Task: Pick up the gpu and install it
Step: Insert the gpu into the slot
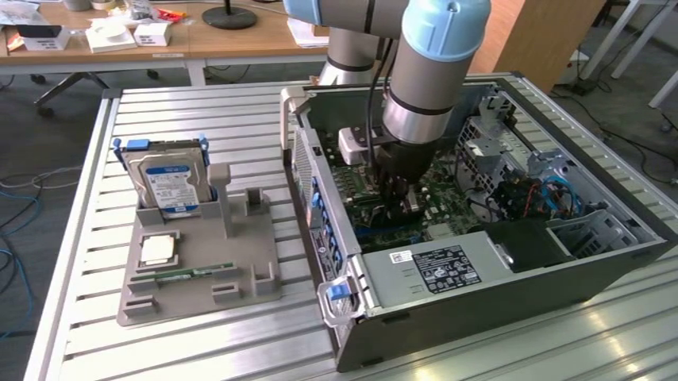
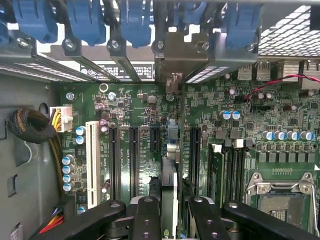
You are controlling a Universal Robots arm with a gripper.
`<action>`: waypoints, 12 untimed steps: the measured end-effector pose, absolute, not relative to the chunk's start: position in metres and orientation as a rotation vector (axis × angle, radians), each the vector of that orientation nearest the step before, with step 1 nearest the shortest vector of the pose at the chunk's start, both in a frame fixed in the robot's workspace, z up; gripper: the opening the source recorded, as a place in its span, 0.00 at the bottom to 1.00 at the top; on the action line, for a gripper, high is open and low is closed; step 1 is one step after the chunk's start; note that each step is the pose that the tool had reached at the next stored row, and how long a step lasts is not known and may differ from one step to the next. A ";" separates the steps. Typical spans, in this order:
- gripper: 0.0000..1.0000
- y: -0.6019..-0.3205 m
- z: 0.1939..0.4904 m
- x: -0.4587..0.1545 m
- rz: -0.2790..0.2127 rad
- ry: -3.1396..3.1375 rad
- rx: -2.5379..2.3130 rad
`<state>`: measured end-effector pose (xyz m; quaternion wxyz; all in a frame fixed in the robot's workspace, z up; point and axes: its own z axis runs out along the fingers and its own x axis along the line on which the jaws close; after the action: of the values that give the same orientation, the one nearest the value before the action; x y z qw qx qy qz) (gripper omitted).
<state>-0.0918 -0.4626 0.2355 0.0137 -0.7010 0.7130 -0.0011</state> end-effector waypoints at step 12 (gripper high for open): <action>0.26 -0.463 0.234 -0.092 -0.008 2.223 -2.185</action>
<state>-0.0918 -0.4625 0.2338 0.0123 -0.7011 0.7130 -0.0026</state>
